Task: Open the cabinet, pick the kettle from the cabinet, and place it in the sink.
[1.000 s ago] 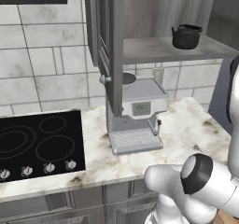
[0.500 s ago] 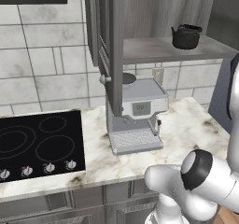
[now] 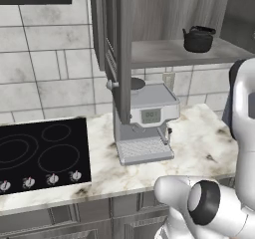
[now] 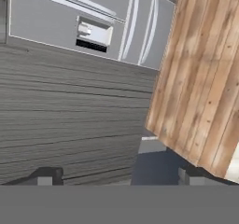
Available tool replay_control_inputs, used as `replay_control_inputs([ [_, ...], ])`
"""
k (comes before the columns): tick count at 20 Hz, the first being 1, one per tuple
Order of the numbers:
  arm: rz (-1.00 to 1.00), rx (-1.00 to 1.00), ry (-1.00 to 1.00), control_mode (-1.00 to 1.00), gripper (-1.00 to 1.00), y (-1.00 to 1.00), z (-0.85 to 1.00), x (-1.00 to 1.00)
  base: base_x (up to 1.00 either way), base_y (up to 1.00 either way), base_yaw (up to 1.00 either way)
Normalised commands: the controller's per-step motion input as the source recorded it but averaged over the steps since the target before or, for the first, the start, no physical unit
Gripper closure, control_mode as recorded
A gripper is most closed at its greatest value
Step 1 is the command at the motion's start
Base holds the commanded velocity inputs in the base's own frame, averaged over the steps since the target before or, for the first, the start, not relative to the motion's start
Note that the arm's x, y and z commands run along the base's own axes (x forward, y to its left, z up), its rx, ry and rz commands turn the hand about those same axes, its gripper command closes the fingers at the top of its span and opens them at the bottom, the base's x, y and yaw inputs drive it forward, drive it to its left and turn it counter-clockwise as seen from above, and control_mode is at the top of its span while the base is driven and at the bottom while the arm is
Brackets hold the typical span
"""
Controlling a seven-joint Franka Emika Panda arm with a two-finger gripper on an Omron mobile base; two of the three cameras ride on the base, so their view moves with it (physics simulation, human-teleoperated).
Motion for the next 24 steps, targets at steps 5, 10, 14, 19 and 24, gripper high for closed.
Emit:
replay_control_inputs([
  [5,0.32,0.00,0.00,-1.00,-1.00,0.45,0.11,0.00,0.00,0.00,0.00],
  [10,0.46,0.00,0.00,-1.00,-1.00,0.45,0.05,0.00,0.00,0.00,0.00],
  [14,0.55,0.00,0.00,-1.00,-1.00,0.33,0.06,0.00,0.00,0.00,0.00],
  [19,0.46,-0.06,0.00,-1.00,-1.00,0.24,0.13,0.04,0.00,0.00,0.00],
  [24,0.41,-0.07,0.00,-1.00,-1.00,0.19,0.18,0.10,0.00,0.00,0.00],
])
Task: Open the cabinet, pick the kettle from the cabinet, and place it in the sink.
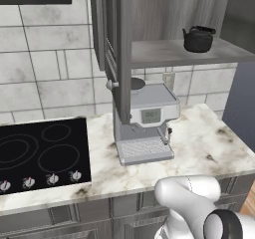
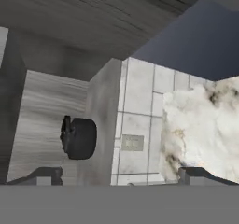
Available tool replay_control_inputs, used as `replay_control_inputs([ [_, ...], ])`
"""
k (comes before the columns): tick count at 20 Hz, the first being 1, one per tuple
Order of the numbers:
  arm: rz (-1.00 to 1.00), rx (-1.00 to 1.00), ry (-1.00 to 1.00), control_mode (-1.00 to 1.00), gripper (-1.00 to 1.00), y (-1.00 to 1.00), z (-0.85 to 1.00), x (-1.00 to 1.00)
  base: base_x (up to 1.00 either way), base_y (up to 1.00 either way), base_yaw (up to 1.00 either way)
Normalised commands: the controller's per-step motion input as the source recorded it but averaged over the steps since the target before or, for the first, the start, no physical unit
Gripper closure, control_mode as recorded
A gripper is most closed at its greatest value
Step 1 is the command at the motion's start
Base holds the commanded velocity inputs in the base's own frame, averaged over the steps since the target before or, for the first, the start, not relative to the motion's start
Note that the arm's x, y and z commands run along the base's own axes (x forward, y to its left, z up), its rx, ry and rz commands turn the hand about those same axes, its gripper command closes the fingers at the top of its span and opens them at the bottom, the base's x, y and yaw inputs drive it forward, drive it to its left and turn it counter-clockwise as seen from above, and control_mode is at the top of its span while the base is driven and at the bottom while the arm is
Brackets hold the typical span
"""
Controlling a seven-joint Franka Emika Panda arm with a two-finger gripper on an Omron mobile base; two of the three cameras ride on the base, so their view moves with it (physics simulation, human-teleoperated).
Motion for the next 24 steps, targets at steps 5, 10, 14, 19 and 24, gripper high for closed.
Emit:
replay_control_inputs([
  [5,0.43,-0.06,-0.09,-1.00,-1.00,0.19,0.13,0.14,0.00,0.00,0.00],
  [10,0.39,-0.07,-0.15,-1.00,-1.00,0.14,0.03,0.17,0.00,0.00,0.00],
  [14,0.25,-0.15,-0.20,-1.00,-1.00,0.14,0.00,0.25,0.00,0.00,0.00],
  [19,0.14,-0.18,-0.24,-1.00,-1.00,0.16,0.00,0.28,0.00,0.00,0.00],
  [24,0.04,-0.22,-0.10,-1.00,-1.00,0.17,0.00,0.29,0.00,0.00,0.00],
])
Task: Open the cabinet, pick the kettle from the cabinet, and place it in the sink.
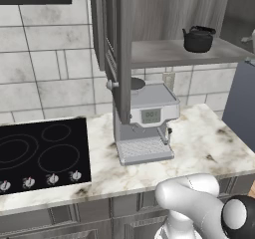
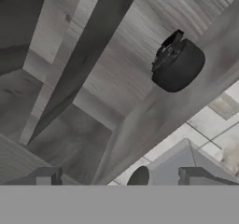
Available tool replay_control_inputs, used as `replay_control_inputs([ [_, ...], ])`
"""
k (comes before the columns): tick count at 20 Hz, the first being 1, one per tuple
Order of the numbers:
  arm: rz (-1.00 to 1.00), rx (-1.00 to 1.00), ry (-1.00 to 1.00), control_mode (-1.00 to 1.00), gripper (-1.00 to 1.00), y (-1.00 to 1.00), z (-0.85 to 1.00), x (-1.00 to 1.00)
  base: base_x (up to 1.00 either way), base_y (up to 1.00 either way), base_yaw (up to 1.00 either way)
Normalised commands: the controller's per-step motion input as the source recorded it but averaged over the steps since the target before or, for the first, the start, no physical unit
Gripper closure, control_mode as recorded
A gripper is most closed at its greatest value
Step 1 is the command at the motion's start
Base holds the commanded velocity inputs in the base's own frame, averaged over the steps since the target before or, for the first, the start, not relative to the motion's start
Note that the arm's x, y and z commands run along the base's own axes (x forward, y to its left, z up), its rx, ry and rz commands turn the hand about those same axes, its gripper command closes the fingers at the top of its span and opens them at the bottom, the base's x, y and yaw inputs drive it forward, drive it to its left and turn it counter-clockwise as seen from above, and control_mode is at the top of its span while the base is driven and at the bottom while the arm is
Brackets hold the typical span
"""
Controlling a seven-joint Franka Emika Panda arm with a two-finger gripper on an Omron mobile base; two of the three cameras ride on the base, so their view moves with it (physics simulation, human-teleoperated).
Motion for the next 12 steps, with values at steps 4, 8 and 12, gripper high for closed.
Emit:
replay_control_inputs([
  [4,0.00,-0.11,-0.01,-1.00,-1.00,0.08,0.00,0.35,0.00,0.00,0.00],
  [8,0.03,-0.06,0.00,-1.00,-1.00,-0.01,0.02,0.31,0.00,0.00,0.00],
  [12,0.04,-0.03,0.00,-1.00,-1.00,-0.01,0.01,0.32,0.00,0.00,0.00],
])
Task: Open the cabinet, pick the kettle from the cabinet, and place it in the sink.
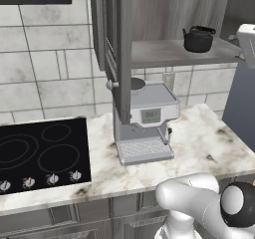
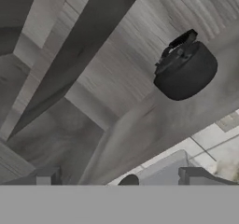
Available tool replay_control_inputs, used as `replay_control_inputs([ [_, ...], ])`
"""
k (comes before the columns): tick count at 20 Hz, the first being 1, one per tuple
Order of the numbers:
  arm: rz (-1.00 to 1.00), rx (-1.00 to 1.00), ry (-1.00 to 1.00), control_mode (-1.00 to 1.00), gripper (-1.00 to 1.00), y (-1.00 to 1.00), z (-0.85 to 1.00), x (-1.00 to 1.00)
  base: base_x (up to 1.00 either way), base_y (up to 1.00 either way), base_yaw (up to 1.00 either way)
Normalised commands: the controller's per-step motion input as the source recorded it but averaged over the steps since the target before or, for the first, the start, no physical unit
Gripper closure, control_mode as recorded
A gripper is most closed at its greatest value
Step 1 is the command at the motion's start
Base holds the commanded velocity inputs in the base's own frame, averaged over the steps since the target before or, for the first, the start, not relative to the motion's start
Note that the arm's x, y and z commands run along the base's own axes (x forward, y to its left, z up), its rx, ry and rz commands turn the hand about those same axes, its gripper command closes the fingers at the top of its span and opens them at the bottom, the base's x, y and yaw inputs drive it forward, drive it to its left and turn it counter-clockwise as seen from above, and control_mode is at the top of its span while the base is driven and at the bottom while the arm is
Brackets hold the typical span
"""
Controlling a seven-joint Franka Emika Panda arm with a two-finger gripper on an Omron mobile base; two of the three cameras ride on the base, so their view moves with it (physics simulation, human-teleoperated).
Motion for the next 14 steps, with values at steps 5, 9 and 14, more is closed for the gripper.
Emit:
replay_control_inputs([
  [5,0.04,0.00,0.00,-1.00,-1.00,-0.10,0.00,0.32,0.00,0.00,0.00],
  [9,0.03,-0.01,0.00,-1.00,-1.00,-0.10,0.00,0.33,0.00,0.00,0.00],
  [14,0.01,-0.07,-0.06,-1.00,-1.00,-0.08,0.02,0.30,0.00,0.00,0.00],
])
